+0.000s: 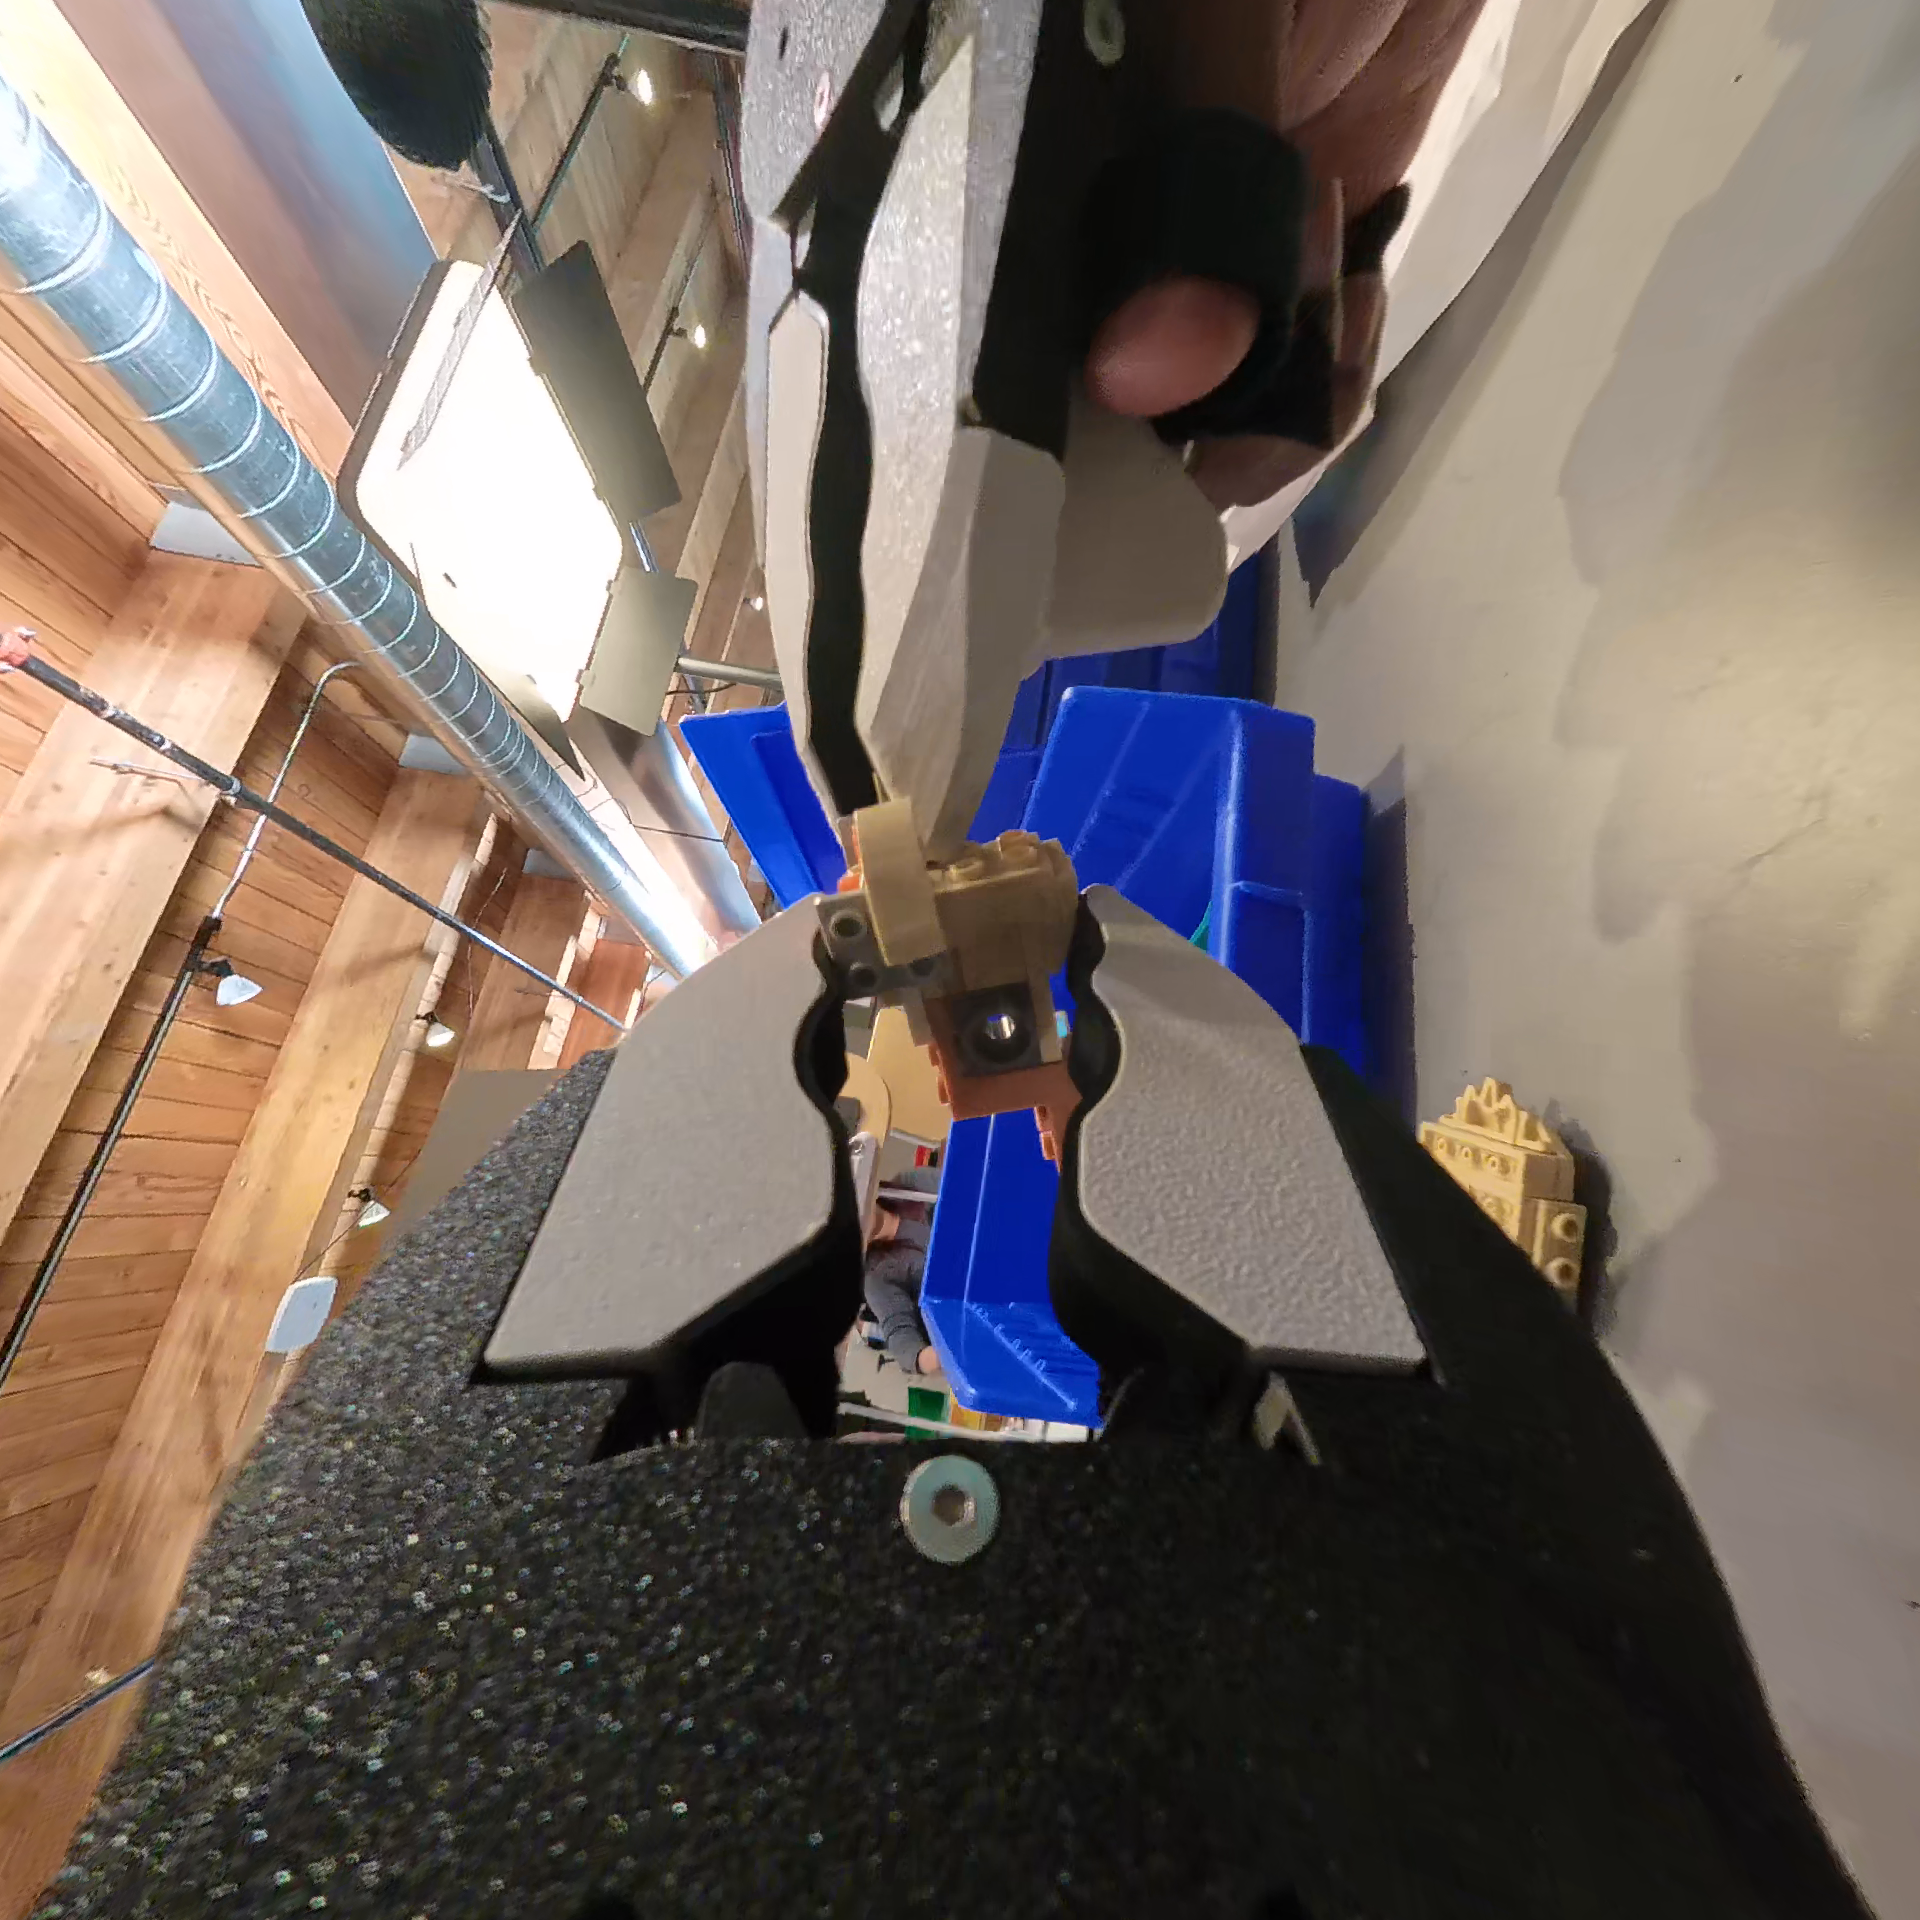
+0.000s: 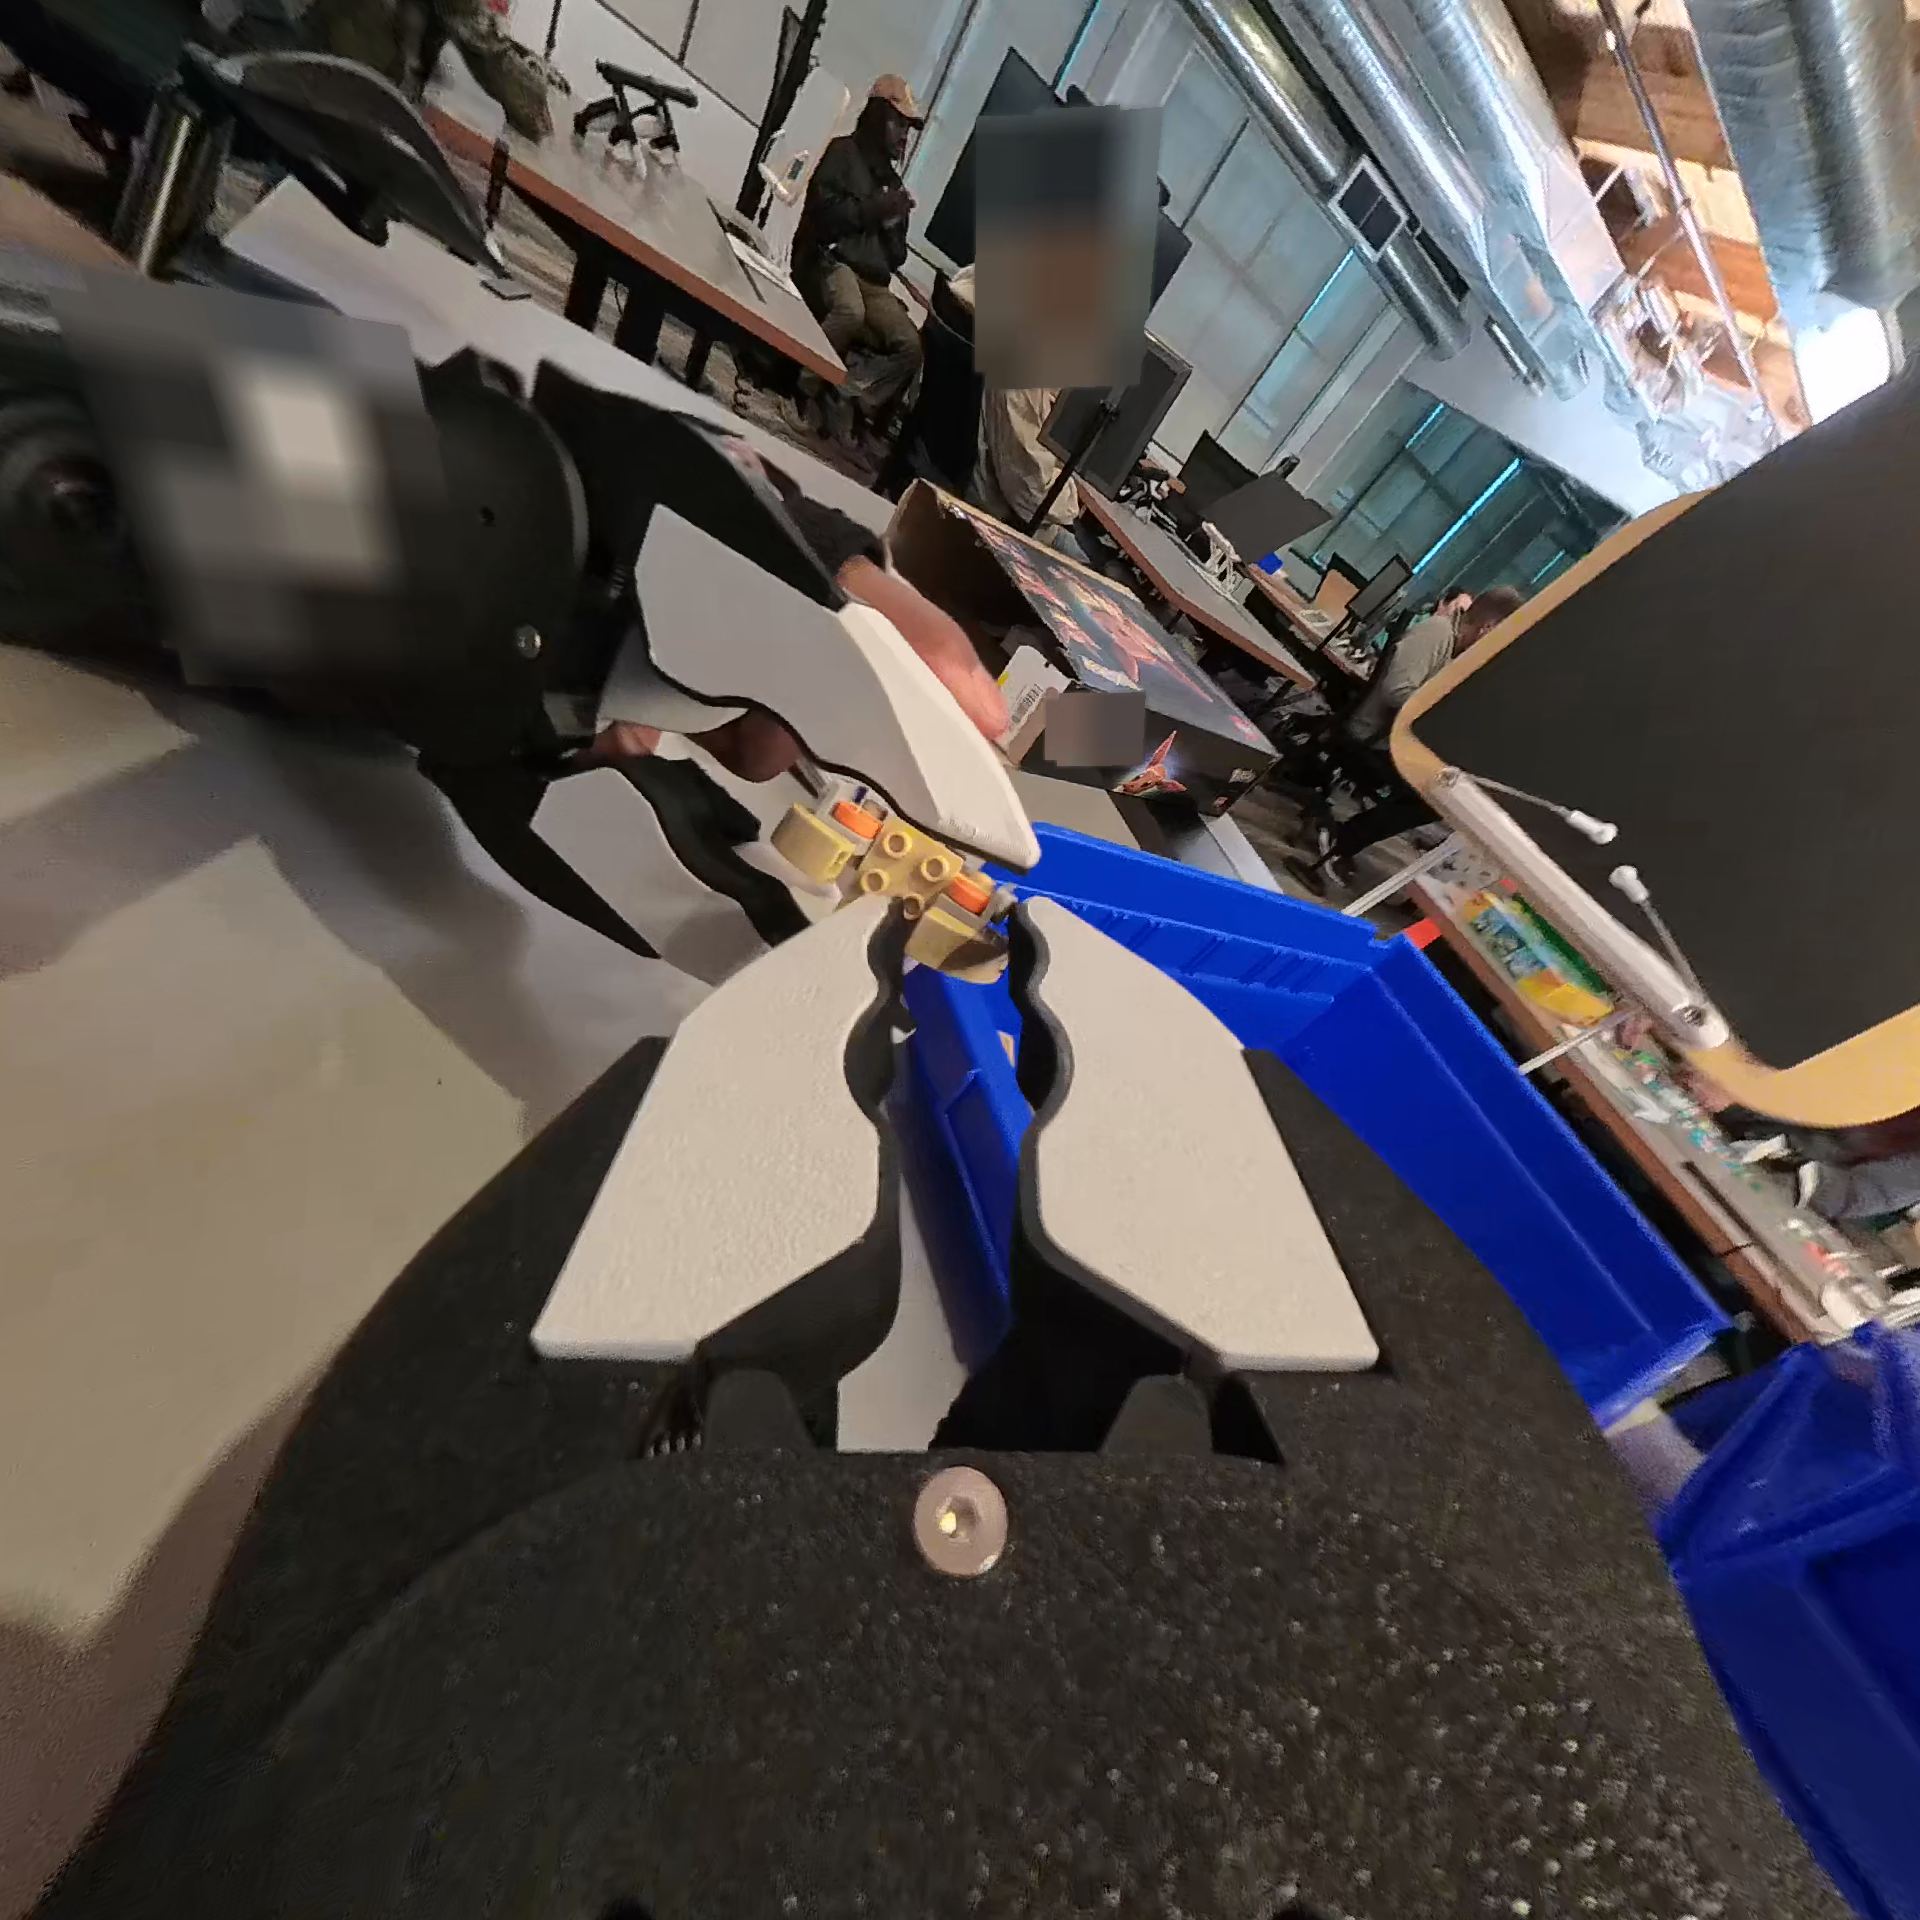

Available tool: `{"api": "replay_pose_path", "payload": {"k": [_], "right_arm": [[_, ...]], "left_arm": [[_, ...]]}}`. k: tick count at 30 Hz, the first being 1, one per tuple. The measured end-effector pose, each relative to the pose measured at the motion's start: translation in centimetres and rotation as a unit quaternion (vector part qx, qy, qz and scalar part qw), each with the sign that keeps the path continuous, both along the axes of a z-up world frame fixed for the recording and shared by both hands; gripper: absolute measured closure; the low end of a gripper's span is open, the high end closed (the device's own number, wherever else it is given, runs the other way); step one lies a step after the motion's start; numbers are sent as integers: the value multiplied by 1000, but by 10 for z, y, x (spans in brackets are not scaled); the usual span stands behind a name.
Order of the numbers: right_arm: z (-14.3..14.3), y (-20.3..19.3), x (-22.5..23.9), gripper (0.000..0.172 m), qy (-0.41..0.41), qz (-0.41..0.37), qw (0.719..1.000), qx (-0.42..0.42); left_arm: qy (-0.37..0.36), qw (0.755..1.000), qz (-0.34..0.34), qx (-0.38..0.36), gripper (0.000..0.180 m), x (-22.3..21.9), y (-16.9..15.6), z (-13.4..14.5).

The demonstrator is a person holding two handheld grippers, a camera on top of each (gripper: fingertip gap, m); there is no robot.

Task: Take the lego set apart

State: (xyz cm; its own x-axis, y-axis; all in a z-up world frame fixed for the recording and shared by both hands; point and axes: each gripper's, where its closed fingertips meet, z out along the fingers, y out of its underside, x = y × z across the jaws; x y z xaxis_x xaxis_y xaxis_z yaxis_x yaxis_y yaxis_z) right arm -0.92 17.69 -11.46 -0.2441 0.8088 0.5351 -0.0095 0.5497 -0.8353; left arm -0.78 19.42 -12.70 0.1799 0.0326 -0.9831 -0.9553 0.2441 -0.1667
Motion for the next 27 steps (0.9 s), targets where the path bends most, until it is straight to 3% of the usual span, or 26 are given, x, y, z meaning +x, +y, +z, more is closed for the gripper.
{"api": "replay_pose_path", "payload": {"k": [1,14,19,23,27], "right_arm": [[0,0,-1,153,-4,-1,1000,-15],[7,0,-1,152,-22,3,993,-117],[7,-1,3,151,-23,-1,996,-81],[7,0,7,139,-23,1,998,-60],[6,-1,8,142,-26,7,998,-59]], "left_arm": [[5,1000,4,4,140,-1,0,0],[94,991,51,84,141,-2,-1,9],[114,986,60,102,141,0,-1,11],[109,986,57,108,141,1,-2,14],[115,986,46,112,141,5,-4,14]]}}
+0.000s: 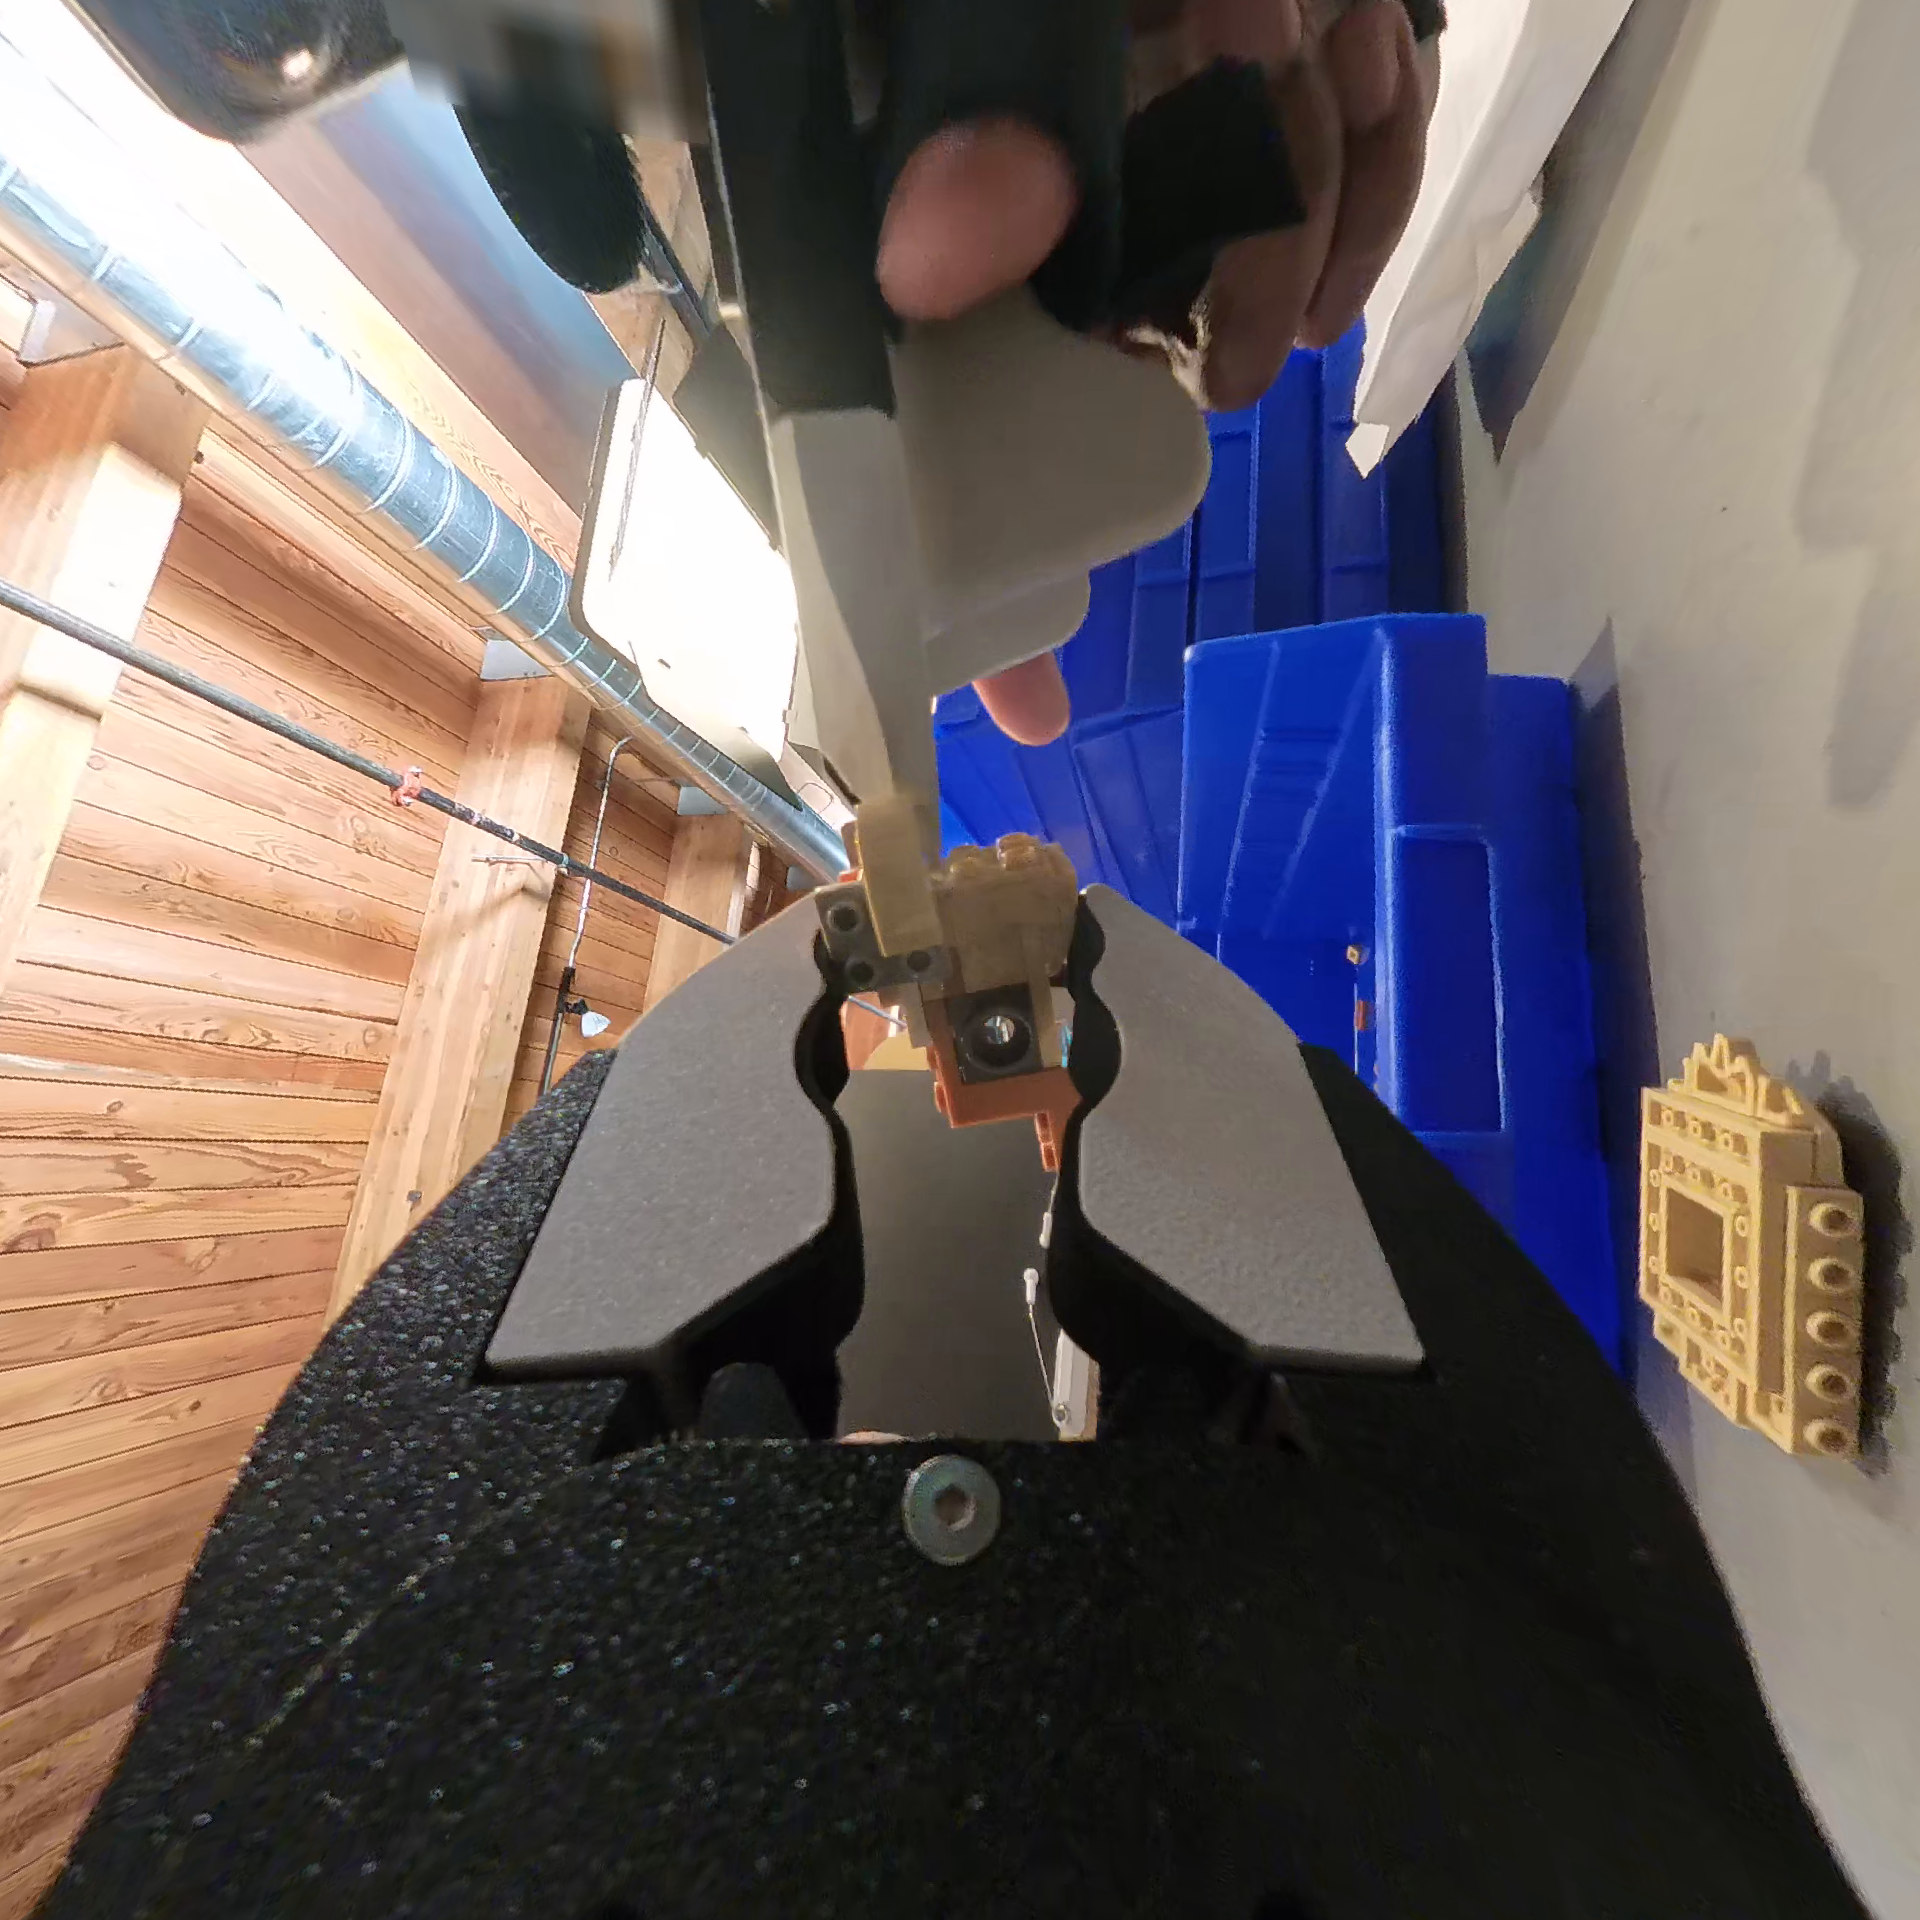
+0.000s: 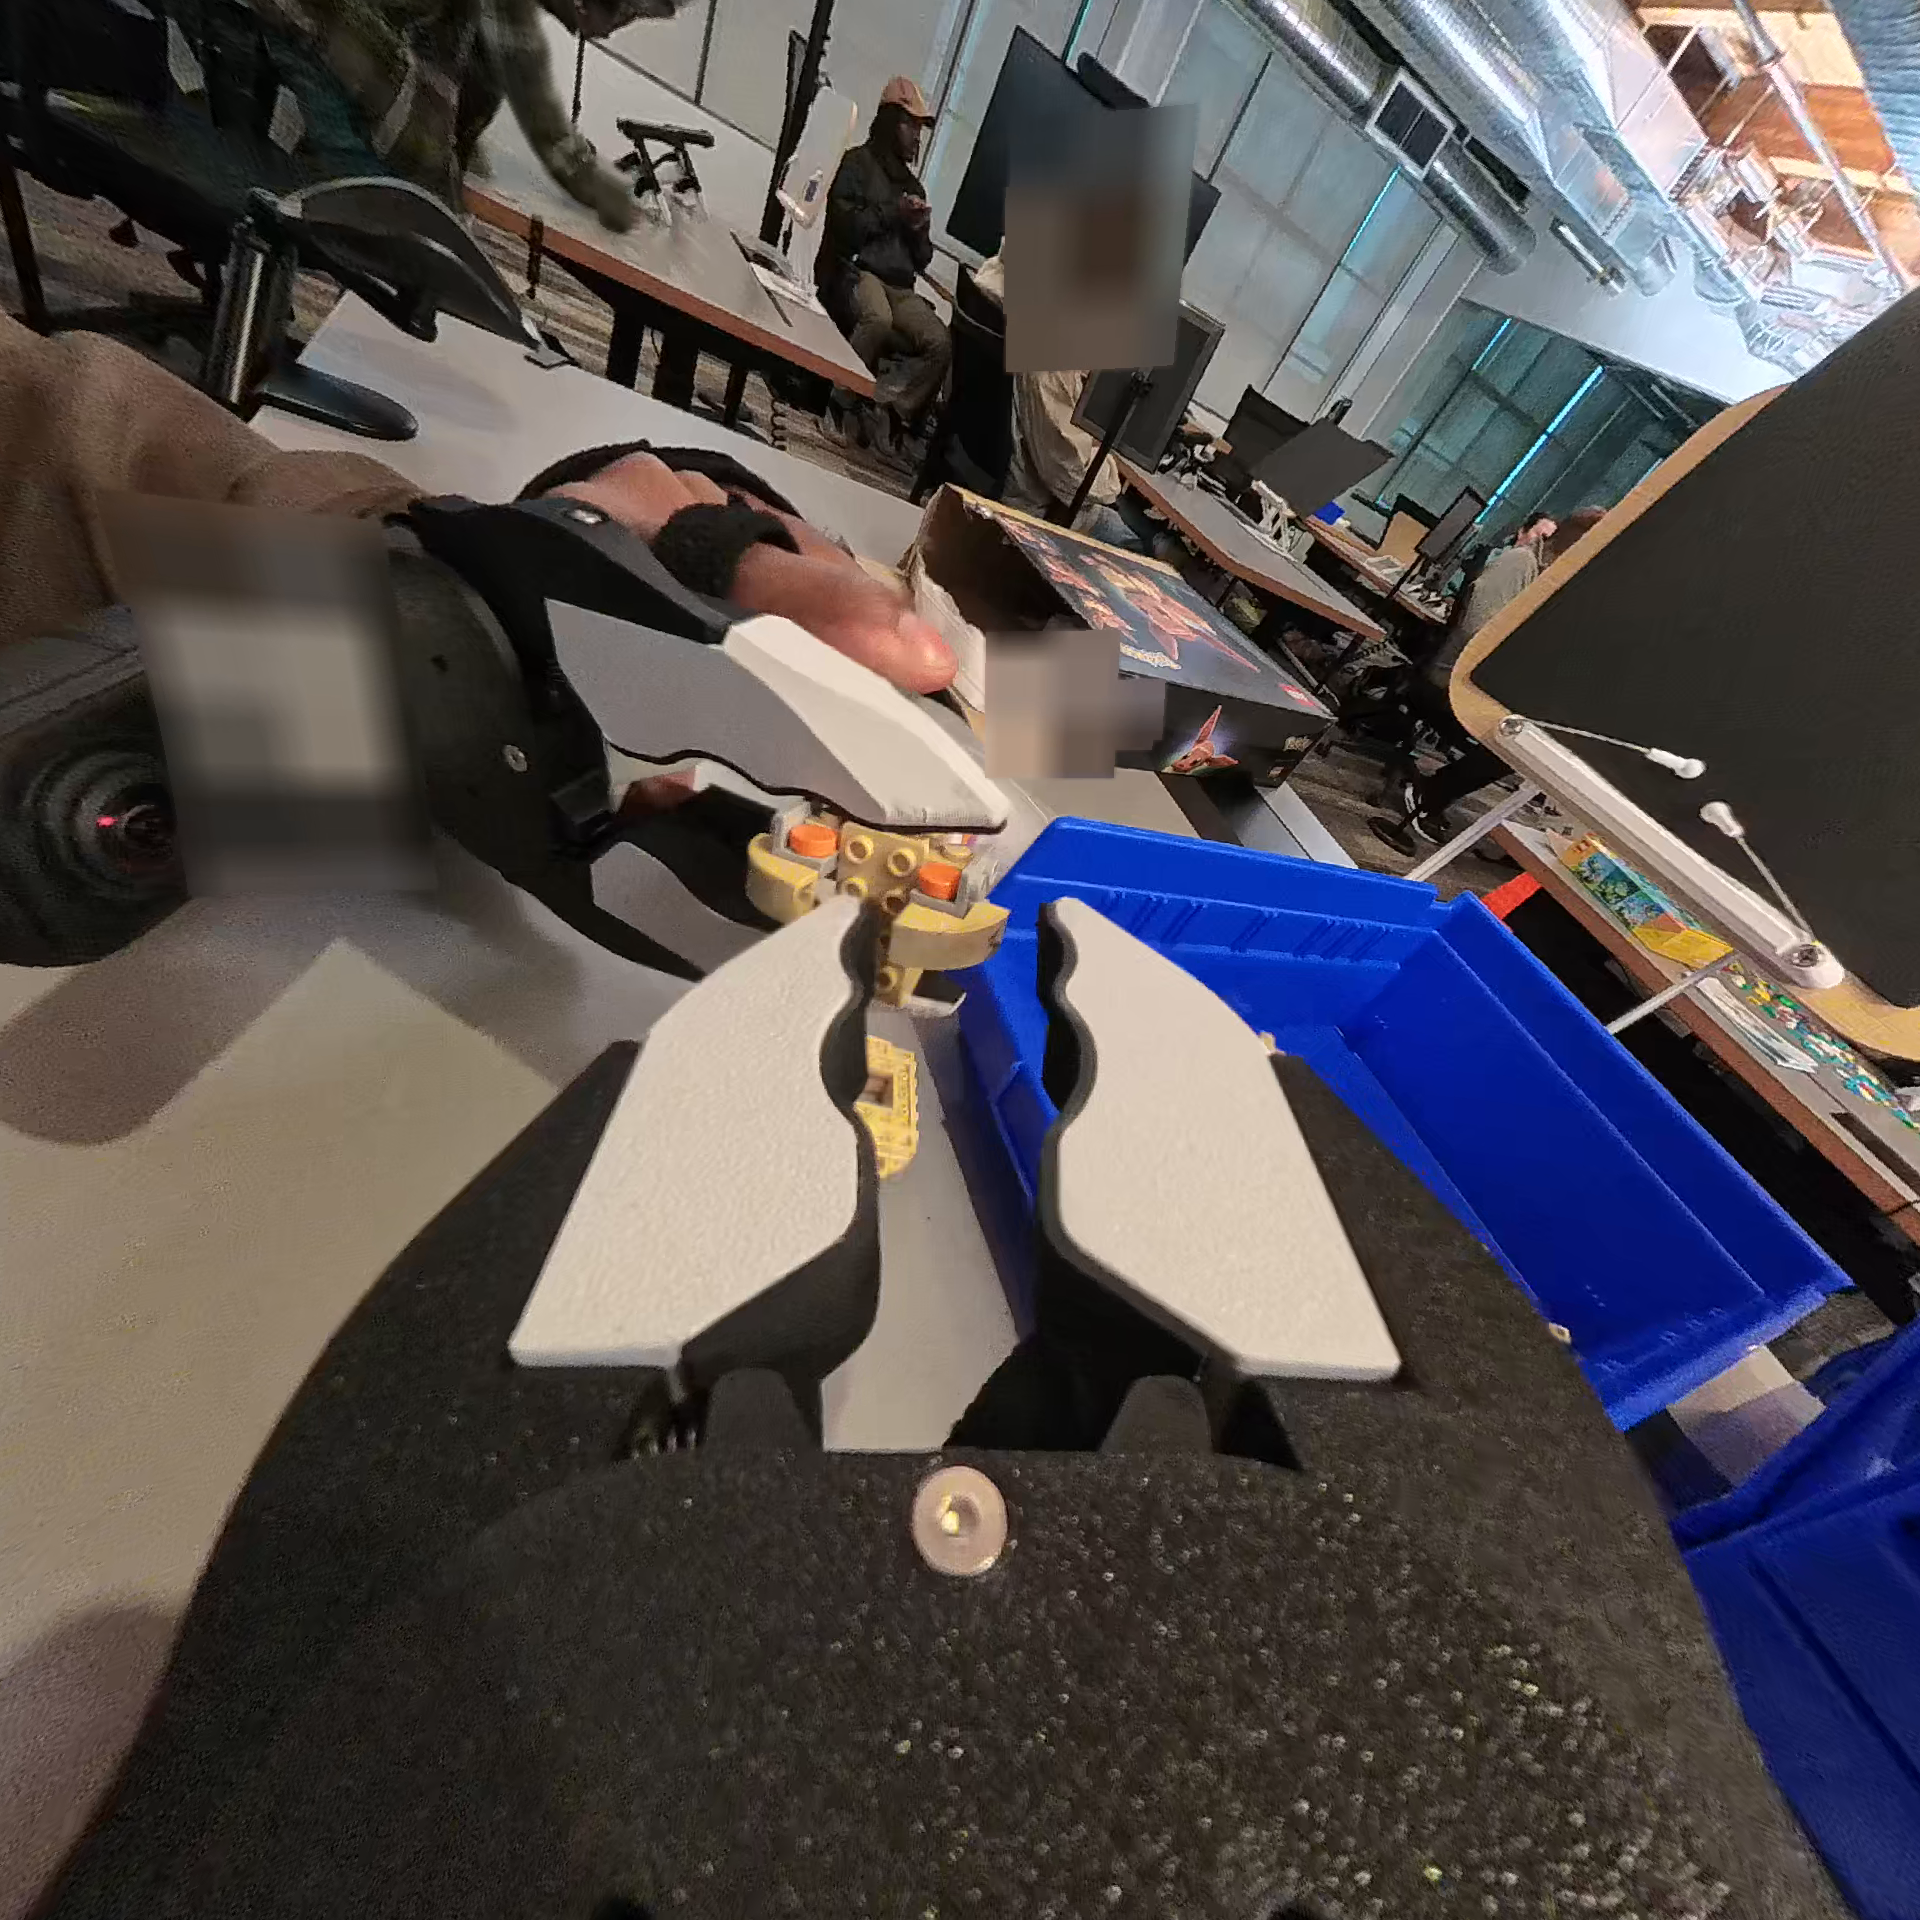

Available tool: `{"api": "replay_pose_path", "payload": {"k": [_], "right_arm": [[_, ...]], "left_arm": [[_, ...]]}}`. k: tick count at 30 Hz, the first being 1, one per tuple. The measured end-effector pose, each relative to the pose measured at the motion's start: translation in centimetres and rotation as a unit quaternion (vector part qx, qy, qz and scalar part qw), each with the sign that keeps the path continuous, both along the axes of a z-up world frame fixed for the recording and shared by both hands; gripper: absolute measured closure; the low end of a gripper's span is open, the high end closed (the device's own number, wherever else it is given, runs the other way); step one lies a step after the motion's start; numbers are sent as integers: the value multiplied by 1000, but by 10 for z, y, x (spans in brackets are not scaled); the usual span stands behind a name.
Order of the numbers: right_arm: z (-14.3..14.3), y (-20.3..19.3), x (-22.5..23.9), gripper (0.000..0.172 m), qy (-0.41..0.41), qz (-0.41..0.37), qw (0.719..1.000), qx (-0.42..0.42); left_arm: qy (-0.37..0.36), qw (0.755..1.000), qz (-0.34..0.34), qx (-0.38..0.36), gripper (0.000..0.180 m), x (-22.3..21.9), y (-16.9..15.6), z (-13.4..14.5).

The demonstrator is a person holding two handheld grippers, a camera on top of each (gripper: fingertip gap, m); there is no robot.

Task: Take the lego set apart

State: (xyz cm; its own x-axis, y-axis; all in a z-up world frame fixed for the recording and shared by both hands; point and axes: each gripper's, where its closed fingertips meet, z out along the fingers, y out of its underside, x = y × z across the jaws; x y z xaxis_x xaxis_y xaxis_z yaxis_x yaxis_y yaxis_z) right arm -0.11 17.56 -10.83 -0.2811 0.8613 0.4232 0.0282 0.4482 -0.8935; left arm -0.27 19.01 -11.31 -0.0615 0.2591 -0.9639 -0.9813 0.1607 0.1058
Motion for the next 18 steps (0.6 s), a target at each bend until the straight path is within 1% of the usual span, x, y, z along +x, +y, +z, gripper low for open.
{"api": "replay_pose_path", "payload": {"k": [2,7,9,13,15,18], "right_arm": [[-3,-2,0,149,-8,6,1000,3],[-3,-5,4,151,-19,26,999,-12],[-1,-6,5,151,-24,40,998,-38],[7,-5,4,151,-25,48,991,-120],[11,0,3,151,-12,42,990,-137],[17,10,5,151,18,16,994,-105]], "left_arm": [[5,1000,0,3,141,1,-1,0],[16,1000,-14,8,141,5,-4,1],[22,1000,-15,13,141,6,-5,2],[50,998,-2,37,141,4,-7,7],[32,999,-1,31,142,1,-7,8],[-2,1000,-13,10,142,1,-6,5]]}}
